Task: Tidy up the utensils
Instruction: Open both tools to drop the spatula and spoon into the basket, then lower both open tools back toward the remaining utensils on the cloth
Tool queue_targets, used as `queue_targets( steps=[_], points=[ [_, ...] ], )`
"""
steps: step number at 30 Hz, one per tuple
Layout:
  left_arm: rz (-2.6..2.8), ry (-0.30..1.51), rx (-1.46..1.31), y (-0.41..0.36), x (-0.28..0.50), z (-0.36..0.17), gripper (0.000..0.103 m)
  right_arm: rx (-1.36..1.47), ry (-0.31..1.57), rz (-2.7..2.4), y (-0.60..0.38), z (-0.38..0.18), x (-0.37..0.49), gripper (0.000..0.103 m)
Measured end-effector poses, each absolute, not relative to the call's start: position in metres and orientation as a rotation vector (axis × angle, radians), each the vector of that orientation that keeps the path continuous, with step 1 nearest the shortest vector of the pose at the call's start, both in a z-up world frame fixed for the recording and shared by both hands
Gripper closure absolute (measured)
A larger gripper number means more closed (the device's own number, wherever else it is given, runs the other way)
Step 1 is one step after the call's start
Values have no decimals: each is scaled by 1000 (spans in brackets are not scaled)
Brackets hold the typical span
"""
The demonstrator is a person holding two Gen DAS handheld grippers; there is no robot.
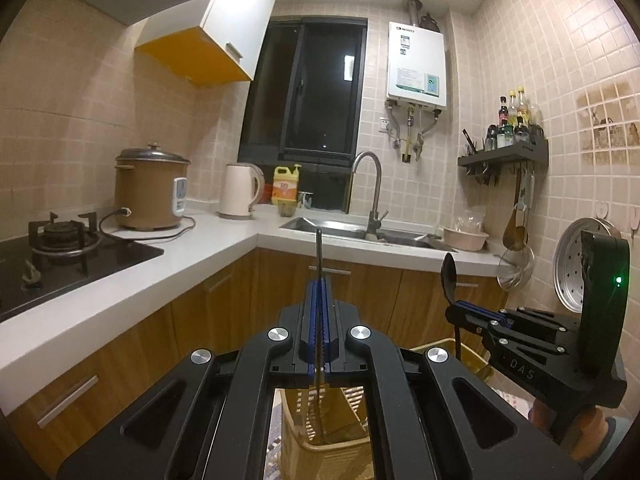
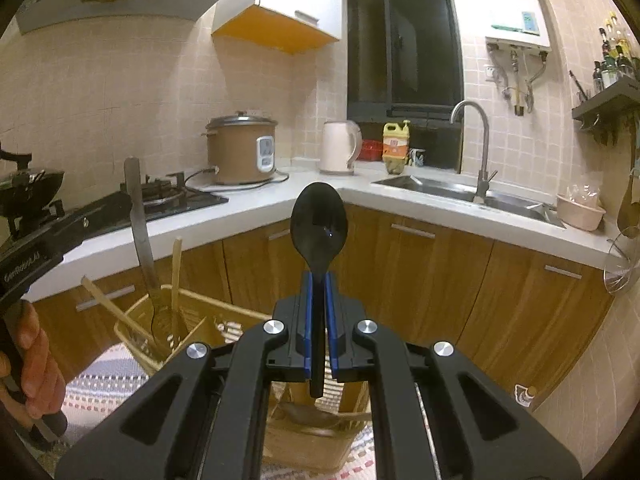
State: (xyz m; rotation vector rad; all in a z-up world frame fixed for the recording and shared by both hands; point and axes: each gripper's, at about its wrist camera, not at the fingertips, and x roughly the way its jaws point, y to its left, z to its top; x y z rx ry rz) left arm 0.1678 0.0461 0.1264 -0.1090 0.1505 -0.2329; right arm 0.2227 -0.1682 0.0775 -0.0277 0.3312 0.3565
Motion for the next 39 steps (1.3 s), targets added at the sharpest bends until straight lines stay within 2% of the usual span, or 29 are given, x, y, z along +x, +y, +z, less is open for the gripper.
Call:
queue_targets(
  steps=[2, 6, 12, 14, 22, 23, 24, 26, 32, 39],
  points=[
    [-241, 162, -117, 48, 167, 125, 101, -42, 338, 367, -169, 77, 218, 97],
    [-272, 204, -169, 58, 170, 122, 94, -52, 382, 397, -170, 78, 213, 89],
    [-291, 230, -220, 73, 157, 122, 87, -58, 413, 417, -174, 81, 193, 89],
    [-299, 231, -232, 78, 149, 125, 79, -45, 428, 427, -179, 82, 184, 86],
    [-334, 343, -213, 79, 112, 136, 78, 7, 493, 449, -205, 97, 135, 79],
    [-340, 369, -206, 77, 107, 135, 78, 12, 506, 454, -209, 99, 128, 72],
    [-344, 412, -193, 74, 102, 134, 78, 16, 521, 459, -212, 99, 122, 58],
    [-339, 470, -172, 70, 95, 130, 78, 31, 553, 466, -218, 100, 108, 46],
    [-349, 735, -127, 53, 73, 92, 78, 0, 763, 483, -215, 76, 84, 46],
    [-387, 960, -101, 37, 39, 29, 76, -78, 1074, 539, -192, 17, 52, 47]
  ],
)
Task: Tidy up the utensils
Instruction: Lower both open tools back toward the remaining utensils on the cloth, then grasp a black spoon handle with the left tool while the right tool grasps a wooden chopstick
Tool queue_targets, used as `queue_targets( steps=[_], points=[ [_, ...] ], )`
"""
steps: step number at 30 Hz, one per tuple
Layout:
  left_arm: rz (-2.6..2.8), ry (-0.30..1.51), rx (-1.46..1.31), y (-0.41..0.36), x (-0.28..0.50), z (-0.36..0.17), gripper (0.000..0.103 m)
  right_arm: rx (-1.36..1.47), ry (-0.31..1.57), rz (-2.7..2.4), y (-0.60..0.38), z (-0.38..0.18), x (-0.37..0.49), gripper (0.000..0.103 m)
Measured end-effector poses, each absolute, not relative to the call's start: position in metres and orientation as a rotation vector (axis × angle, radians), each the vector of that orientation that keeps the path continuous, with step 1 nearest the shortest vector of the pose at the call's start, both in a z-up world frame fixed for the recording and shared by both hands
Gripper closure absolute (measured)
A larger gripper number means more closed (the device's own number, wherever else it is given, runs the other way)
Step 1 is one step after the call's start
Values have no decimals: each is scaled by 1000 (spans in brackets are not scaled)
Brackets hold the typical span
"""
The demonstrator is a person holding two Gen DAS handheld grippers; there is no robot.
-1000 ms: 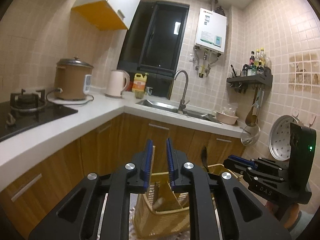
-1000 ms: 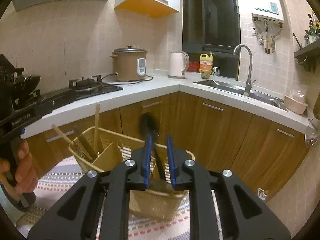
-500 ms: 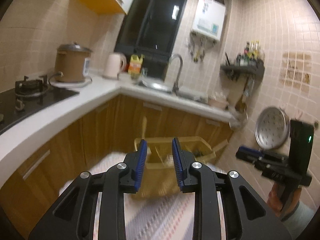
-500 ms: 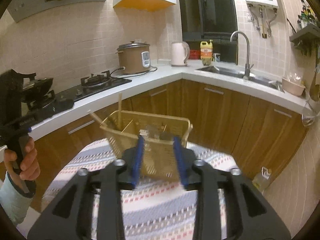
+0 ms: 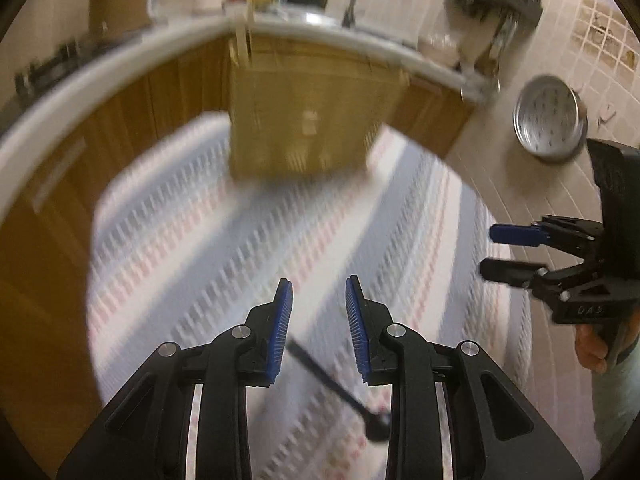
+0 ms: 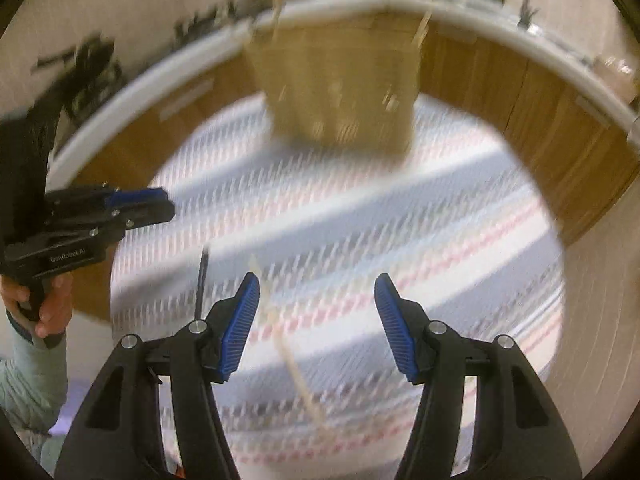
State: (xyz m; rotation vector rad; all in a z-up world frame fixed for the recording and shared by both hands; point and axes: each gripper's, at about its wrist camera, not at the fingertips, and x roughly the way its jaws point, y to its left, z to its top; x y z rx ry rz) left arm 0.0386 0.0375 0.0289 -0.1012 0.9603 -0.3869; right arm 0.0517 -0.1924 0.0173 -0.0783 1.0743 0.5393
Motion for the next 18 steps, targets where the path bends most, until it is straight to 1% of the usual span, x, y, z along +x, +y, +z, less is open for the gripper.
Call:
queue_targets(
  steps=[1, 4, 5, 7, 9, 11, 12, 15, 18],
  points=[
    [-397, 987, -118, 37, 36, 22, 76, -93, 1120, 556, -187, 7, 45, 47],
    [-411, 1068, -169, 37, 28, -3, 76, -153, 1168, 570, -174, -12, 30, 48],
    [-411, 1094, -186, 38, 25, -12, 76, -171, 1178, 573, -170, -17, 26, 52],
    [-406, 1121, -199, 35, 21, -20, 76, -185, 1197, 583, -165, -24, 21, 55],
    [-398, 1138, -208, 34, 18, -27, 76, -202, 1210, 585, -161, -28, 18, 61],
    [-382, 1154, -207, 31, 16, -35, 76, -220, 1213, 577, -160, -33, 17, 63],
    [-376, 1159, -209, 30, 15, -38, 76, -228, 1220, 572, -159, -36, 17, 66],
    [-357, 1170, -204, 24, 15, -45, 76, -240, 1243, 562, -156, -44, 18, 67],
    [-339, 1164, -175, 15, 16, -48, 76, -264, 1254, 554, -153, -49, 19, 72]
  ],
)
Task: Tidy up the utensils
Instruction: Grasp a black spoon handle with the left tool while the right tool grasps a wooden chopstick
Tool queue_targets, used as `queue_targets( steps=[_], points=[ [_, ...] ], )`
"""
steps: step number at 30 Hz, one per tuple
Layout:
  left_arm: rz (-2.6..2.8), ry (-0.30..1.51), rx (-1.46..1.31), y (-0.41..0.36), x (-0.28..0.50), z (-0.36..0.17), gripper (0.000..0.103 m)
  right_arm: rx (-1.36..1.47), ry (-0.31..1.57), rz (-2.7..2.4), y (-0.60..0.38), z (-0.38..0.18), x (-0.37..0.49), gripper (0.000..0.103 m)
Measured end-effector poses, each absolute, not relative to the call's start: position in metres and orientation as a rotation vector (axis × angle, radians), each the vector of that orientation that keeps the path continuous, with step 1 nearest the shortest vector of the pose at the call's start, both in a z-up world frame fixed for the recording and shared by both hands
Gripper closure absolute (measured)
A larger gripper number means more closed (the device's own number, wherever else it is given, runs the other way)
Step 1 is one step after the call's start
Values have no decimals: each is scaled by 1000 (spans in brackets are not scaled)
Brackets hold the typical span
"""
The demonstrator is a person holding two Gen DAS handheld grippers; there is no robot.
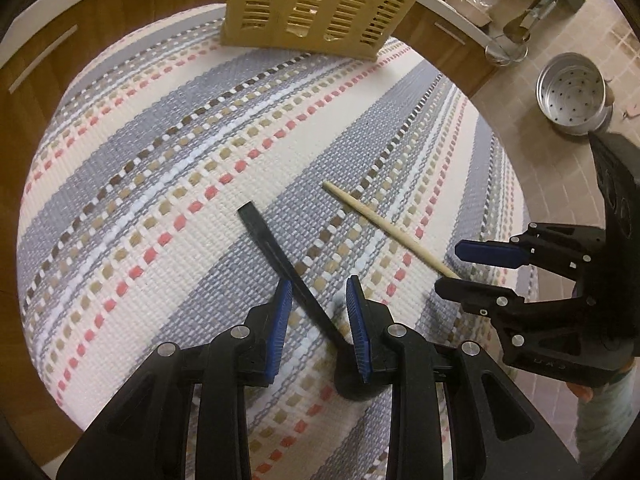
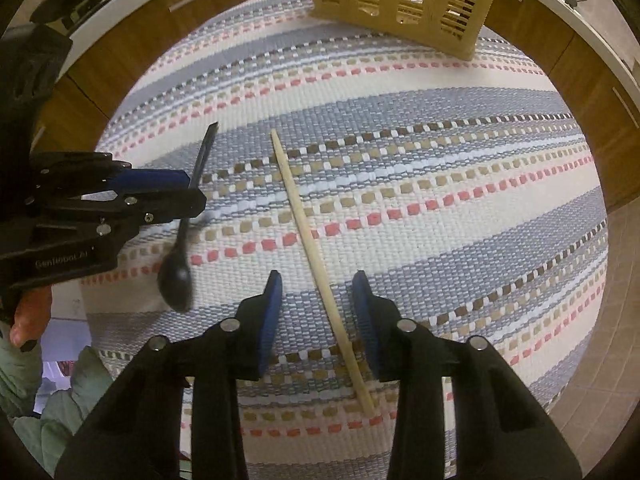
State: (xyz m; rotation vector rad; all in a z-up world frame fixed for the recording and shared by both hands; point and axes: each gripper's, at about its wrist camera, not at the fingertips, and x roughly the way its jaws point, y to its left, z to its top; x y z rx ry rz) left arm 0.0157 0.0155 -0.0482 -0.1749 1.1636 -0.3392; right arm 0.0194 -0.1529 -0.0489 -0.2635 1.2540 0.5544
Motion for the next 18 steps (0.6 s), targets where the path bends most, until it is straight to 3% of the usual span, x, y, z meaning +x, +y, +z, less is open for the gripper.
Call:
queue_targets(
  steps=[5, 8, 10, 13, 18],
  points=[
    [-311, 1143, -82, -12, 17, -46, 76, -318, 1262, 543, -144, -57, 19, 77],
    [-292, 1125, -22, -22, 18, -45, 76, -327, 1259, 523, -141, -58, 20, 92],
    [-278, 1111, 15, -28, 17, -44, 76, -314, 1257, 510, -142, -59, 22, 96],
    [-252, 1090, 86, -39, 18, -45, 92, -258, 1262, 502, -149, -59, 23, 96],
    [-325, 1074, 68, -35, 24, -42, 99, -122, 1254, 440, -174, -52, 35, 98]
  ],
)
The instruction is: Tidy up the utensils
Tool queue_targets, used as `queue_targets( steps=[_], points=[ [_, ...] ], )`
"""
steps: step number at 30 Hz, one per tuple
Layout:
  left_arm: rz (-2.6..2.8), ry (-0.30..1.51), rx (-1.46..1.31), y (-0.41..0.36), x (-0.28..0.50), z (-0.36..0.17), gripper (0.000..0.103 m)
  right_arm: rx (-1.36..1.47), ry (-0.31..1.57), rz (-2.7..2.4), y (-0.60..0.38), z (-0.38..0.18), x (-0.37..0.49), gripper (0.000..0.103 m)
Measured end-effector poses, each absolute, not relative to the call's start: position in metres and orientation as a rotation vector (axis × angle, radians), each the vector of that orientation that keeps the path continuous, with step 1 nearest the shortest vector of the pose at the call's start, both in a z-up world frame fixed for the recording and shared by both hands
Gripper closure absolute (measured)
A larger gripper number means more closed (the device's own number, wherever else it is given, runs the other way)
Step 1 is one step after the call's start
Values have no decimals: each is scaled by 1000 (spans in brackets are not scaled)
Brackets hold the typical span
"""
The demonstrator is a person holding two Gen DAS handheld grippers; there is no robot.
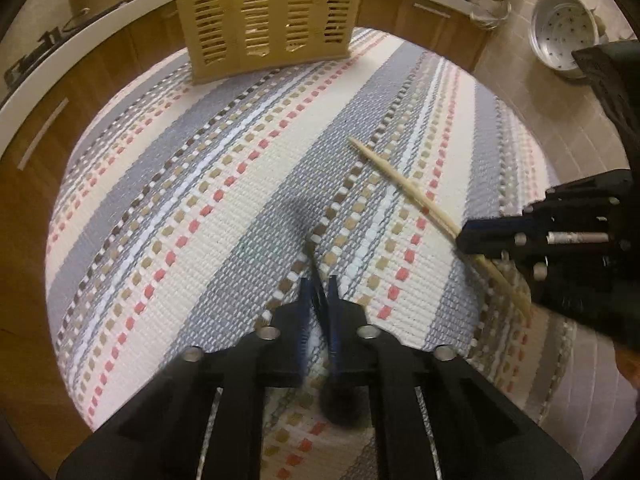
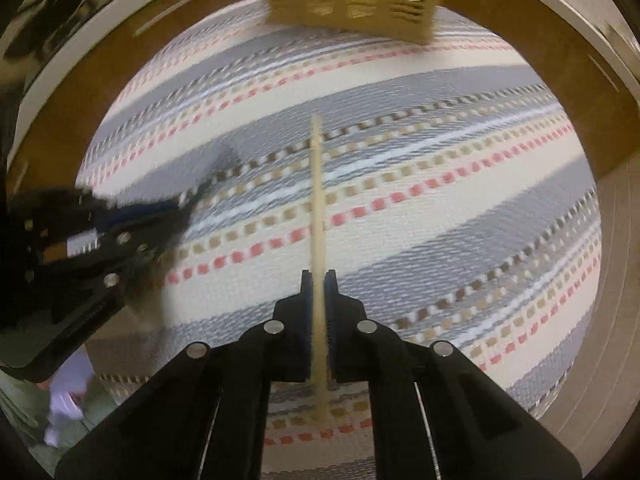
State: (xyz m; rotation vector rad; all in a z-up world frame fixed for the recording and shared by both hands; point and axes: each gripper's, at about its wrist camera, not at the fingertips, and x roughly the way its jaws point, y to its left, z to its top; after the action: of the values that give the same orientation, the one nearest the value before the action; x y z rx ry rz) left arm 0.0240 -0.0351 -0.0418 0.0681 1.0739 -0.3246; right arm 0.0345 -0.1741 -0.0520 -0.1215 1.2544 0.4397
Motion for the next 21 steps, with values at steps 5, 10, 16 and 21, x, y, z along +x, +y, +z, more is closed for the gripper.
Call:
queue_targets(
  steps=[5, 10, 16, 21],
  points=[
    [-361, 1047, 49, -17, 35, -30, 99, 64, 1265, 346, -211, -50, 59, 98],
    [-286, 1068, -35, 7, 56, -32, 99, 81, 1268, 273, -229, -51, 68, 98],
    [-212, 1108, -155, 26, 72, -45, 97, 44, 1296, 273, -220, -60, 71, 98],
    [-262, 1131, -220, 40, 72, -38, 96, 52, 1312, 296, -222, -56, 77, 92]
  ],
)
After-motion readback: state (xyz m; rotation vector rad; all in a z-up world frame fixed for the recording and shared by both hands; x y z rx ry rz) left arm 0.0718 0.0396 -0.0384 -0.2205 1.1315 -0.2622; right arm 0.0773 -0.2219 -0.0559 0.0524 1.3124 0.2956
